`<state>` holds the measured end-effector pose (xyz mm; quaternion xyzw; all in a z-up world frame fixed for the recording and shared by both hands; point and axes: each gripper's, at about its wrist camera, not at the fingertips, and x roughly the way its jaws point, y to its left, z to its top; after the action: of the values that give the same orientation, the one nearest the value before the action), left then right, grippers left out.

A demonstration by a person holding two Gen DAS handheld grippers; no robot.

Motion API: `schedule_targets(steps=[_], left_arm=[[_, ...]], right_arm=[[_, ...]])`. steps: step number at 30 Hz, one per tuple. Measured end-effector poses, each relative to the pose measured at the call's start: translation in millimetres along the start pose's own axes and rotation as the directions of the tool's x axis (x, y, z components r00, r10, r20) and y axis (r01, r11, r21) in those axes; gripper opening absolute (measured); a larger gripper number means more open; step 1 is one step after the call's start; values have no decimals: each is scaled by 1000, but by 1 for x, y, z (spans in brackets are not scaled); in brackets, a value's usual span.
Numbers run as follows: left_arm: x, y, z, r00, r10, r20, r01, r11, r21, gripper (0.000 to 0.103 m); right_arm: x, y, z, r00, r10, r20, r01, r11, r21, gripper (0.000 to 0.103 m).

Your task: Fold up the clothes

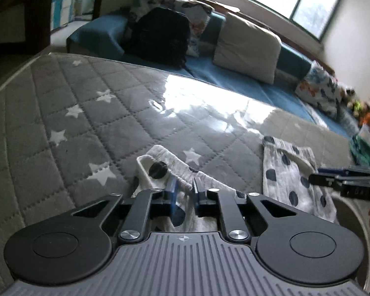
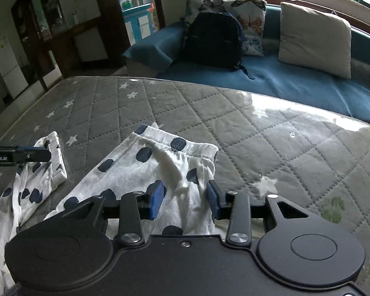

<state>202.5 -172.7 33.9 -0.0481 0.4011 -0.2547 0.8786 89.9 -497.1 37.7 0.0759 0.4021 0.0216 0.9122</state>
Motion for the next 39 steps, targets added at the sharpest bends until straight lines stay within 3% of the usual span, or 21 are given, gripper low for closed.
schedule_targets(steps=[5, 6, 8, 11, 15, 18, 21, 23, 25, 29, 32, 33, 34, 36, 39], left_arm=[[-12, 9, 9, 999, 11, 49, -9, 999, -46, 10], [-13, 9, 11, 998, 17, 55, -14, 999, -50, 14], [-16, 9, 14, 997, 34, 75, -30, 998, -50, 44], [-15, 7, 16, 993, 58, 103, -55, 998, -30, 55], [-2, 4, 16, 998, 38, 54, -37, 999, -24, 56], [5, 3, 14, 999, 33, 36, -32, 999, -22, 53], [7, 5, 11, 999, 15, 33, -14, 999, -38, 41], [8, 7, 9, 1000, 0, 20, 1, 998, -64, 12], [9, 9, 8, 1000, -6, 7, 6, 997, -81, 9], [-5, 7, 6, 996, 82, 40, -79, 993, -84, 4], [-26, 8, 7, 978, 192, 85, -182, 977, -111, 4], [-41, 7, 7, 956, 266, 125, -249, 959, -133, 4], [-47, 6, 7, 946, 293, 139, -274, 951, -142, 4], [-85, 3, 3, 886, 416, 205, -364, 898, -249, 4], [-126, -3, -5, 826, 507, 245, -401, 835, -376, 4]], right_arm=[[-1, 1, 0, 1000, 6, 3, -6, 1000, 2, 42], [0, 1, 0, 1000, 5, 3, -5, 1000, 3, 42], [0, 0, 0, 1000, 5, 4, -5, 1000, 5, 42], [1, 0, -1, 1000, 10, 6, -10, 1000, 8, 42], [2, -3, 0, 1000, 18, 8, -19, 1000, 18, 42], [3, -5, 2, 1000, 19, 11, -19, 1000, 25, 43], [3, -5, 1, 1000, 18, 12, -19, 1000, 20, 43], [4, -4, 2, 1000, 17, 12, -17, 1000, 20, 43], [4, -5, 2, 1000, 15, 13, -15, 1000, 22, 43], [4, -3, 1, 1000, -4, 11, 4, 1000, 20, 43], [5, -1, 1, 1000, -15, 8, 15, 1000, 13, 43], [5, -2, 0, 1000, -24, 5, 24, 1000, 12, 42], [4, -2, 0, 1000, -30, 4, 30, 999, 14, 42], [4, -3, 0, 1000, -29, 5, 28, 999, 20, 42], [4, -4, -1, 1000, -30, 8, 30, 999, 20, 42]])
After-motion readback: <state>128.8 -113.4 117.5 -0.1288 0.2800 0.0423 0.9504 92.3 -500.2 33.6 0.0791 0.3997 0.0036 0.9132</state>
